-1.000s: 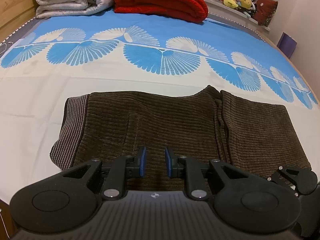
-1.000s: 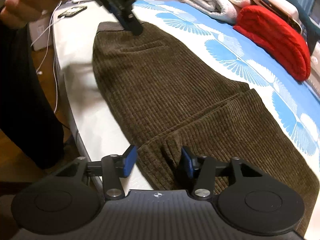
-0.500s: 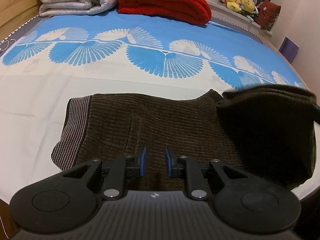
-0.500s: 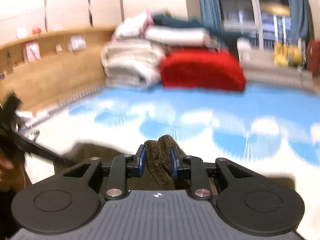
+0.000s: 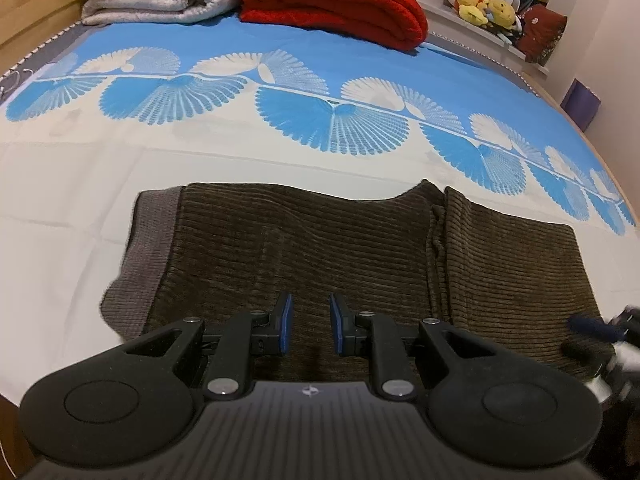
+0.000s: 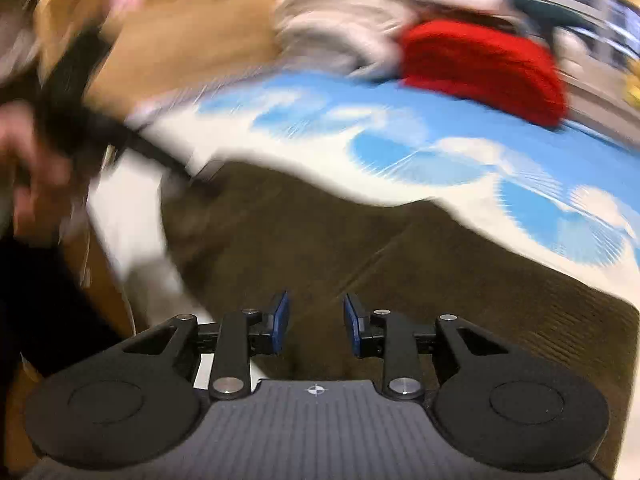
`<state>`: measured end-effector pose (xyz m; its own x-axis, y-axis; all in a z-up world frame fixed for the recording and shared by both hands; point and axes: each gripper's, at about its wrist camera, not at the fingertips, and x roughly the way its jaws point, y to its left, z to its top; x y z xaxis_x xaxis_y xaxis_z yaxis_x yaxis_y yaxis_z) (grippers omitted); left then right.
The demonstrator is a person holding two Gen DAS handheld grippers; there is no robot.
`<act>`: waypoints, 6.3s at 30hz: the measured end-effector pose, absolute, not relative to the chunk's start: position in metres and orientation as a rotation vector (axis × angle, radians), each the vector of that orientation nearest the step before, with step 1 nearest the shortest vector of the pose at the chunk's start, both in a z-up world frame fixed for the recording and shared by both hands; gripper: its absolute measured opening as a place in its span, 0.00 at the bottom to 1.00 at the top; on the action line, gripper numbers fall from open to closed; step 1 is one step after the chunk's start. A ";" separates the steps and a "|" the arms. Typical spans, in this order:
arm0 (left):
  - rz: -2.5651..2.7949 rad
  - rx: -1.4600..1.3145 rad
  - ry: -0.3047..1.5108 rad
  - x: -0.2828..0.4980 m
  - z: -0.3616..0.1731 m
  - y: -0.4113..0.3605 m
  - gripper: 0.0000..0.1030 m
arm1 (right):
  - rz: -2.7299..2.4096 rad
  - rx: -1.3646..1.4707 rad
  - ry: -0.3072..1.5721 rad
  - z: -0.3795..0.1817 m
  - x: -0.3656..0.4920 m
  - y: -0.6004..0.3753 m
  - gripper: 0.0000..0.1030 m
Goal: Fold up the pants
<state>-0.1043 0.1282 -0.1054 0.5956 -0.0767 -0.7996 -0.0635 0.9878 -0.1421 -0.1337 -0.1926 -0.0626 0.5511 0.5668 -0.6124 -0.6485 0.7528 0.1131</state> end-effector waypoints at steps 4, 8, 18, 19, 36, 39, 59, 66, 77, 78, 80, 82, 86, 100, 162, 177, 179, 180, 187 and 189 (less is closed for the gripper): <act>-0.087 -0.138 0.935 -0.101 -0.105 0.104 0.22 | 0.547 -0.011 0.713 -0.059 -0.118 -0.246 0.31; -0.215 -0.114 0.945 -0.098 -0.107 0.068 0.22 | 0.399 0.011 0.749 -0.066 -0.116 -0.290 0.31; -0.394 0.127 1.101 -0.098 -0.156 -0.014 0.22 | 0.094 -0.014 1.004 -0.123 -0.127 -0.358 0.22; -0.377 0.182 1.132 -0.100 -0.167 -0.019 0.22 | 0.095 -0.005 0.999 -0.123 -0.127 -0.359 0.22; 0.019 -0.355 0.918 -0.136 -0.132 0.155 0.64 | 0.186 0.112 0.650 -0.028 -0.111 -0.346 0.24; 0.112 -0.458 0.919 -0.141 -0.136 0.189 0.64 | 0.265 0.134 0.571 -0.008 -0.106 -0.346 0.30; 0.358 -0.652 1.059 -0.109 -0.193 0.243 0.75 | 0.235 0.258 0.720 -0.056 -0.087 -0.352 0.31; 0.387 -0.589 1.024 -0.106 -0.180 0.231 0.33 | 0.177 0.155 0.994 -0.095 -0.078 -0.349 0.31; -0.005 -0.311 0.655 -0.100 -0.048 0.082 0.20 | 0.166 0.250 1.028 -0.102 -0.090 -0.373 0.30; -0.066 -0.297 0.635 -0.100 -0.041 0.062 0.18 | 0.172 0.275 0.996 -0.097 -0.092 -0.378 0.30; -0.212 -0.250 0.596 -0.102 -0.029 0.012 0.16 | 0.174 0.328 0.937 -0.090 -0.098 -0.389 0.30; -0.373 -0.186 0.597 -0.106 -0.028 -0.043 0.14 | 0.159 0.383 0.890 -0.086 -0.103 -0.403 0.30; -0.614 -0.063 0.743 -0.106 -0.067 -0.135 0.15 | 0.102 0.483 0.822 -0.085 -0.112 -0.432 0.31; -0.393 0.035 0.751 -0.076 -0.052 -0.036 0.35 | 0.211 0.639 0.923 -0.106 -0.091 -0.421 0.61; -0.292 0.022 0.883 0.058 -0.138 -0.041 0.02 | 0.272 0.154 0.879 -0.094 -0.089 -0.378 0.16; -0.590 0.072 0.938 -0.027 -0.087 -0.053 0.09 | 0.075 0.258 0.821 -0.093 -0.051 -0.397 0.36; -0.656 0.149 0.976 -0.051 -0.101 -0.066 0.09 | 0.172 0.232 0.795 -0.081 -0.066 -0.392 0.36; -0.673 0.212 1.028 -0.059 -0.117 -0.073 0.09 | 0.222 0.207 0.831 -0.081 -0.070 -0.389 0.36; -0.747 0.202 0.987 -0.088 -0.119 -0.077 0.28 | 0.214 0.247 0.927 -0.093 -0.099 -0.405 0.43; -0.710 0.313 1.079 -0.090 -0.142 -0.083 0.37 | 0.251 0.178 0.950 -0.094 -0.106 -0.400 0.43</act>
<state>-0.0902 -0.0832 -0.1416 0.2822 -0.3730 -0.8839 0.6640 0.7409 -0.1006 -0.1056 -0.3997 -0.0939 0.5564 0.2893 -0.7790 -0.1335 0.9564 0.2599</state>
